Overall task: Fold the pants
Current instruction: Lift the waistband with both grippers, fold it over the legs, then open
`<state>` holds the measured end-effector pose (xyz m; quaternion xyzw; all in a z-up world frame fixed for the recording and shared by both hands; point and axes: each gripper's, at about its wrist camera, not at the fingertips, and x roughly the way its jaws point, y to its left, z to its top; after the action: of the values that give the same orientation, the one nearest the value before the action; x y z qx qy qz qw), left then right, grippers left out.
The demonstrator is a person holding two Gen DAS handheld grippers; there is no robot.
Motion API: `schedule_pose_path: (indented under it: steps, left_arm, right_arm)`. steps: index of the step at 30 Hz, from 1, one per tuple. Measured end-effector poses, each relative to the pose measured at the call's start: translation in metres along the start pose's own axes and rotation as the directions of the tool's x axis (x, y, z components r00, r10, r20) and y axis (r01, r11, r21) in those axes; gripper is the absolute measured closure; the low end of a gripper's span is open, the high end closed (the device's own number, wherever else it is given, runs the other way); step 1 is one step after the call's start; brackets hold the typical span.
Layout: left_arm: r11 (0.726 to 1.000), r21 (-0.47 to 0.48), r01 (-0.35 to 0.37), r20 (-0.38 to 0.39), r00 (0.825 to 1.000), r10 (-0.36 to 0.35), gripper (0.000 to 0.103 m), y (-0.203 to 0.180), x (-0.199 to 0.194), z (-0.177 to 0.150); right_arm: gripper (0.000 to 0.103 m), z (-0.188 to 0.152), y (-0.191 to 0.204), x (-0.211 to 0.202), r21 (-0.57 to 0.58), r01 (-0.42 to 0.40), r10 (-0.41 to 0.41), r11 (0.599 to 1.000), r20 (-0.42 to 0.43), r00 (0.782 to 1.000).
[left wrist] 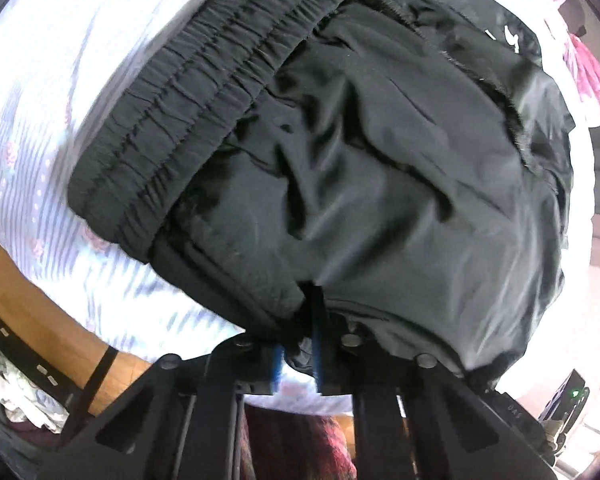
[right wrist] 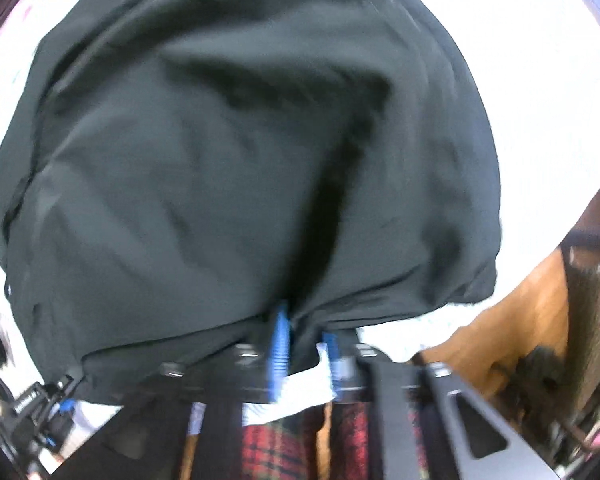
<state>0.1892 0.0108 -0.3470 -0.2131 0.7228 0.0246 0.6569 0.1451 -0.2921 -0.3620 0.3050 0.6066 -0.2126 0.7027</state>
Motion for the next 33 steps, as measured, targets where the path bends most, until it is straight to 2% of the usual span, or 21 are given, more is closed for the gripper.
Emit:
schedule_pose_path:
  steps: [8, 10, 12, 16, 21, 23, 27, 29, 30, 33]
  left_arm:
    - [0.991, 0.131, 0.0, 0.069, 0.998, -0.009, 0.095, -0.018, -0.055, -0.013]
    - [0.988, 0.157, 0.002, 0.098, 0.995, -0.017, 0.096, -0.018, -0.074, -0.016]
    - [0.985, 0.174, 0.015, 0.121, 0.992, -0.036, 0.096, -0.027, -0.094, -0.014]
    - [0.978, 0.207, 0.039, 0.159, 0.985, -0.072, 0.096, -0.028, -0.13, -0.01]
    - [0.977, 0.207, 0.059, 0.202, 0.974, -0.102, 0.096, -0.037, -0.159, -0.002]
    - [0.977, 0.194, 0.091, 0.215, 0.968, -0.133, 0.096, -0.043, -0.17, 0.004]
    - [0.977, 0.176, 0.118, 0.253, 0.954, -0.161, 0.096, -0.052, -0.187, 0.016]
    - [0.976, 0.168, 0.14, 0.273, 0.944, -0.182, 0.096, -0.058, -0.197, 0.026]
    - [0.975, 0.166, 0.145, 0.289, 0.939, -0.188, 0.096, -0.06, -0.202, 0.032]
    - [0.977, 0.151, 0.149, 0.326, 0.926, -0.191, 0.096, -0.068, -0.21, 0.053]
  right_arm:
    - [0.096, 0.011, 0.017, -0.104, -0.099, -0.047, 0.06, 0.994, 0.139, 0.988]
    - [0.096, -0.002, 0.02, -0.116, -0.124, -0.055, 0.077, 0.991, 0.18, 0.981]
    - [0.098, -0.016, 0.013, -0.128, -0.137, -0.055, 0.079, 0.989, 0.174, 0.982]
    - [0.098, -0.014, 0.02, -0.151, -0.16, -0.077, 0.113, 0.984, 0.228, 0.967]
    - [0.098, 0.004, 0.031, -0.169, -0.187, -0.102, 0.155, 0.977, 0.298, 0.942]
    - [0.098, 0.015, 0.04, -0.178, -0.193, -0.11, 0.169, 0.975, 0.32, 0.932]
    - [0.098, 0.022, 0.048, -0.21, -0.212, -0.124, 0.197, 0.969, 0.372, 0.907]
    - [0.098, 0.033, 0.06, -0.22, -0.225, -0.125, 0.209, 0.966, 0.4, 0.892]
    - [0.098, 0.025, 0.069, -0.231, -0.231, -0.129, 0.217, 0.964, 0.411, 0.885]
    - [0.098, 0.045, 0.085, -0.237, -0.246, -0.135, 0.232, 0.96, 0.427, 0.874]
